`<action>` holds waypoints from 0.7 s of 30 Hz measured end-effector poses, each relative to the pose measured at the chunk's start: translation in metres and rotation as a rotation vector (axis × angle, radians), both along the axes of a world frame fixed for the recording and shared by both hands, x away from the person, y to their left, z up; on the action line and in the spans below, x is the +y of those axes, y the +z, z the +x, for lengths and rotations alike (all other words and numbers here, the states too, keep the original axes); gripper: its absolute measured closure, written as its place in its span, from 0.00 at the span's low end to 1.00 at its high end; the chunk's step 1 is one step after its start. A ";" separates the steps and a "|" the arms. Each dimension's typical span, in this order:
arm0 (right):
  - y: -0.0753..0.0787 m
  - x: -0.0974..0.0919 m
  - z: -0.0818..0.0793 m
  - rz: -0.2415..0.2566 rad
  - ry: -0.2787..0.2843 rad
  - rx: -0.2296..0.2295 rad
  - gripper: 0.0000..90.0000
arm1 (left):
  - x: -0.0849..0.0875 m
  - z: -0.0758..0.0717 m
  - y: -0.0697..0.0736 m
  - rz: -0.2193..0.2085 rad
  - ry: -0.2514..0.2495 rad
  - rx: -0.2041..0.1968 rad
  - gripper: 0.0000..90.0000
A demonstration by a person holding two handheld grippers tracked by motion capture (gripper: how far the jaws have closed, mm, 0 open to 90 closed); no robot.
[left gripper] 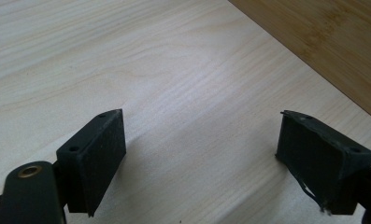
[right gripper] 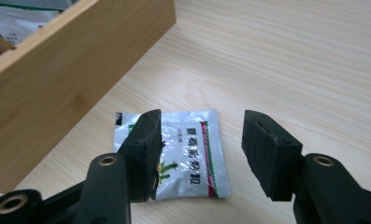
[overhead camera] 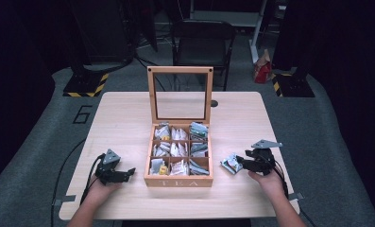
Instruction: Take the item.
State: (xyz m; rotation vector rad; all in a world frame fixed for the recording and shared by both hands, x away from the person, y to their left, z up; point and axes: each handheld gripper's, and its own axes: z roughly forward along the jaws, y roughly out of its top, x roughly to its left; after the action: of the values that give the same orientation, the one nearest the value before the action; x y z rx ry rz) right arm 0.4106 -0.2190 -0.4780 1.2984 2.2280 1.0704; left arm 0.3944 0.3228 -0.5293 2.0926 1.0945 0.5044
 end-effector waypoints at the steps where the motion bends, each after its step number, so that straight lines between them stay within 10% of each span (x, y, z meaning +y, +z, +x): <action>1: -0.001 -0.001 0.000 0.003 -0.007 0.006 0.53 | 0.000 0.000 0.000 0.000 0.000 0.000 0.17; 21: -0.018 -0.015 0.006 -0.031 -0.071 0.028 0.52 | 0.000 0.000 0.000 0.001 -0.001 0.000 0.17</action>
State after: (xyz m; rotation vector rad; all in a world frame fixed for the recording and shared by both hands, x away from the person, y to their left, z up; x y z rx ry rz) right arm 0.4168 -0.2340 -0.4961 1.3765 2.1921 0.9936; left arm 0.3944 0.3228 -0.5292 2.0935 1.0939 0.5044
